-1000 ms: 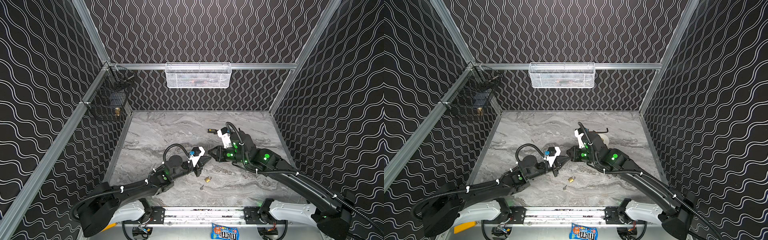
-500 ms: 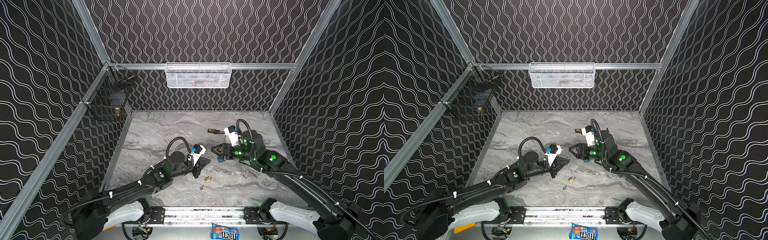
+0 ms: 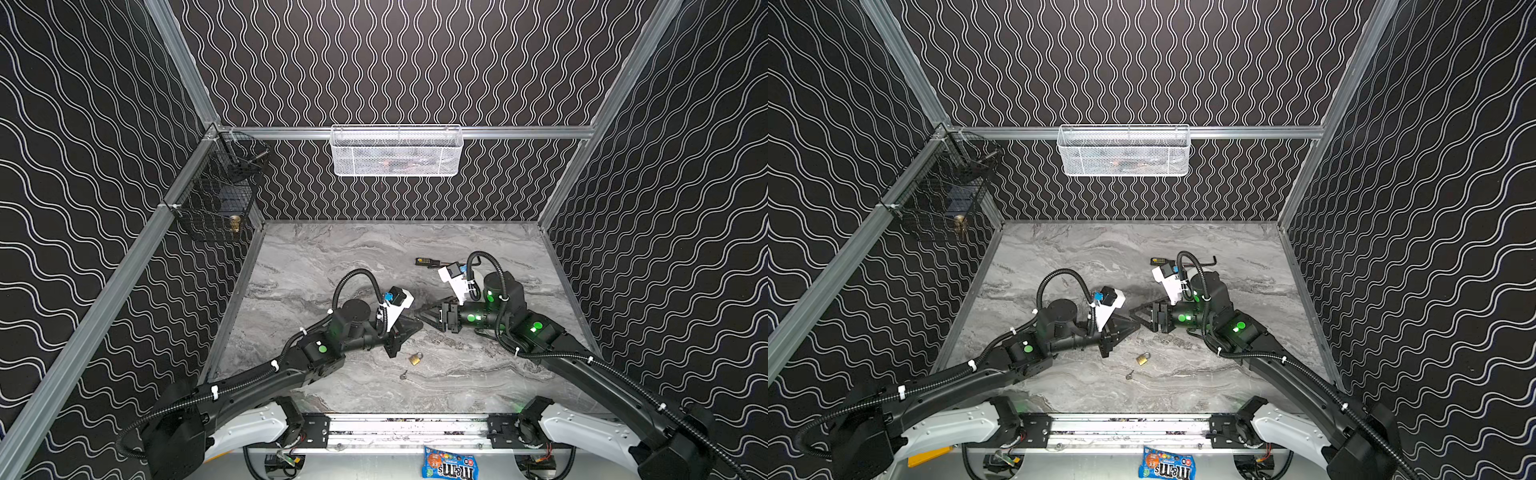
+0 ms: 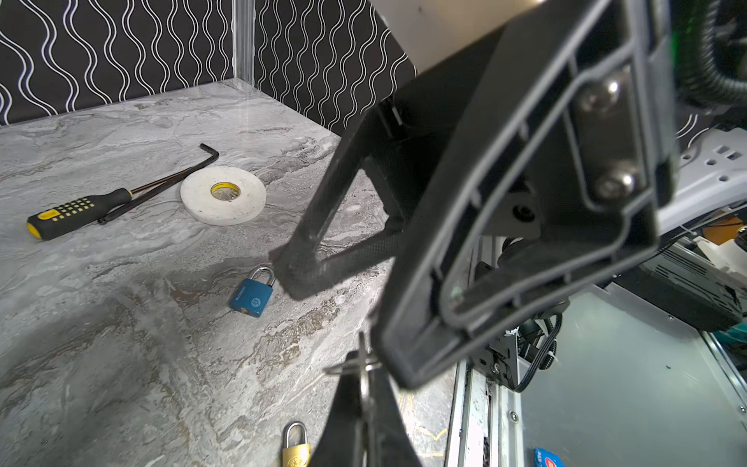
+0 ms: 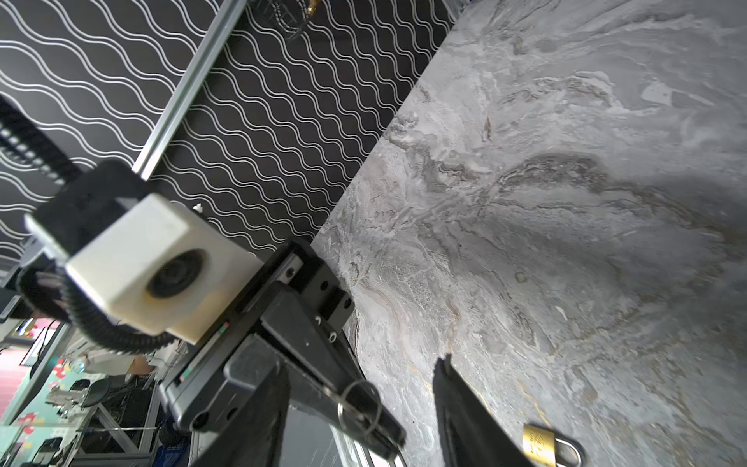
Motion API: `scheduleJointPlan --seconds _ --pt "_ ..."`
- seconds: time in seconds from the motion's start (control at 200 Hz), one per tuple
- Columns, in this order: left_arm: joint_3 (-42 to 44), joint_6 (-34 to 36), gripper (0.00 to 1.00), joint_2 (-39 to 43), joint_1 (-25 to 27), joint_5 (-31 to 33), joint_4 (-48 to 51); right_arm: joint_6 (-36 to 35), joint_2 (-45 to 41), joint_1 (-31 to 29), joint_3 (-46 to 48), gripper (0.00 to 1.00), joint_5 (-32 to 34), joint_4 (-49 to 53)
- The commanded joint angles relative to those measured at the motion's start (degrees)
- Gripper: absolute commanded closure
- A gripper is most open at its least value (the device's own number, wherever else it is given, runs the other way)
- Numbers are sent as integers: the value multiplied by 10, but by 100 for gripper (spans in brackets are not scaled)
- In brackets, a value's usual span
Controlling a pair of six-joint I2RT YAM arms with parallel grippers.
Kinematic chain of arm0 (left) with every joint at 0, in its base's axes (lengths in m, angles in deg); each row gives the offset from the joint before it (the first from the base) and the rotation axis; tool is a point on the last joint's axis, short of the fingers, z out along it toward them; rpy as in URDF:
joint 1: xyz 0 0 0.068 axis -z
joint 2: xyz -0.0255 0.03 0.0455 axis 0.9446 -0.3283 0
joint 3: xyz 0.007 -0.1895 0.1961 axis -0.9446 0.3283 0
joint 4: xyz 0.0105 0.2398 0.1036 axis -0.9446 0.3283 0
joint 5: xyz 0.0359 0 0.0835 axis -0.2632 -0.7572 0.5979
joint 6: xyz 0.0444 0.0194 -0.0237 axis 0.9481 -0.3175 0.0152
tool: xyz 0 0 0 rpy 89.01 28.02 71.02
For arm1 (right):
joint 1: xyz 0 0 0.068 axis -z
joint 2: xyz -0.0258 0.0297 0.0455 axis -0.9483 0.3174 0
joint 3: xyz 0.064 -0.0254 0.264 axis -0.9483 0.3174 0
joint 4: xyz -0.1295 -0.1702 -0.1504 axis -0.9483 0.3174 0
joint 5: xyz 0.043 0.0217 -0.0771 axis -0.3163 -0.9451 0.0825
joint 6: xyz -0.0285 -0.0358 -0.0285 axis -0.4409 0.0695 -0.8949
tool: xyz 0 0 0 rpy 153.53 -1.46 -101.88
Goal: Unlock with the key
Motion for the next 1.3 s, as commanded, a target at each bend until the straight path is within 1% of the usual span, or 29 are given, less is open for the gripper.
scheduleJointPlan --seconds 0.0,0.105,0.185,0.38,0.576,0.806,0.976,1.181,1.296 --pt "0 -8 100 -3 0 -8 -22 -15 -4 -1 11 43 -27 -56" --pt "1 -6 100 -4 0 -12 -28 -23 -3 -1 17 45 -32 -63" --pt "1 -5 100 -3 0 -10 -26 -26 -3 -1 22 50 -33 -72" --pt "-2 0 100 -1 0 -8 -24 -33 -1 -2 27 57 -45 -77" --pt "-6 0 100 -3 0 -10 -23 -39 -5 -2 34 59 -51 -78" --pt "-4 -3 100 0 -1 -13 -31 -47 -5 -3 39 66 -41 -72" --pt "-8 -4 100 0 -1 -17 -27 -50 -3 -3 41 69 -41 -75" --pt "-9 -4 100 0 -1 -21 -30 -57 3 -3 37 74 -38 -72" --pt "-11 -2 100 0 -1 -25 -32 -59 6 -3 39 79 -37 -73"
